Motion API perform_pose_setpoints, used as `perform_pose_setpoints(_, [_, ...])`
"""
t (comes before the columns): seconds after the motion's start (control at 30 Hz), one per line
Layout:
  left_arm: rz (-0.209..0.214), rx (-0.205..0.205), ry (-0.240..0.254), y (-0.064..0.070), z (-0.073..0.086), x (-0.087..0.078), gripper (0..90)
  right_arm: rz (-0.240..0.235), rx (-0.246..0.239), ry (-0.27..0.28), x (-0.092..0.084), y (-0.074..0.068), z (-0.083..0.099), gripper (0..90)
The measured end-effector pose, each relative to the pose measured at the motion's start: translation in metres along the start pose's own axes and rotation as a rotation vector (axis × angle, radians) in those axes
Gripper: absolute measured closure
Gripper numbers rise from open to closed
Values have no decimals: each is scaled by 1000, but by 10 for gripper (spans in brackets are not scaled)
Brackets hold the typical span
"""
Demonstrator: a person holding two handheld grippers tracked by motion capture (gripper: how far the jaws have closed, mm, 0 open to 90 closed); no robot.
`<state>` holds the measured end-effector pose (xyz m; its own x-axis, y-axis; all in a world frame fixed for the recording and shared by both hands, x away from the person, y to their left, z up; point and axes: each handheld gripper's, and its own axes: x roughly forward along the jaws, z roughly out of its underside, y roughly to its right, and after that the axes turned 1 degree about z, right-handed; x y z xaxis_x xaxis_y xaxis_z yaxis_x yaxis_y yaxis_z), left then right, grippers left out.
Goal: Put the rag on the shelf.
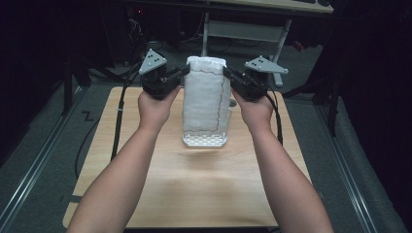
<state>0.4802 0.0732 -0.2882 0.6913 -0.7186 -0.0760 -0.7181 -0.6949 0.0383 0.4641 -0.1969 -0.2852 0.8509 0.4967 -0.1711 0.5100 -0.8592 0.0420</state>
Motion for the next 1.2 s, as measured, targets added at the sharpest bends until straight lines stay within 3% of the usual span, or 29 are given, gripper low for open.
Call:
perform_pose_setpoints(0.2, [-23,-28,-22,-8,2,19,866,16,6,-17,10,9,-1,836])
perform_pose_setpoints(0.63, [-53,-28,-74,-25,20,43,863,17,2,-61,34,24,12,835])
perform_pose_setpoints(0.87, [-84,-40,-152,-40,37,57,862,12,16,-119,60,31,25,834])
perform_pose_setpoints(1.1, [-96,-40,-203,-44,49,66,861,14,8,-178,73,36,36,833])
perform_pose_setpoints(1.2, [-100,-61,-237,-46,61,70,860,1,15,-216,80,39,42,831])
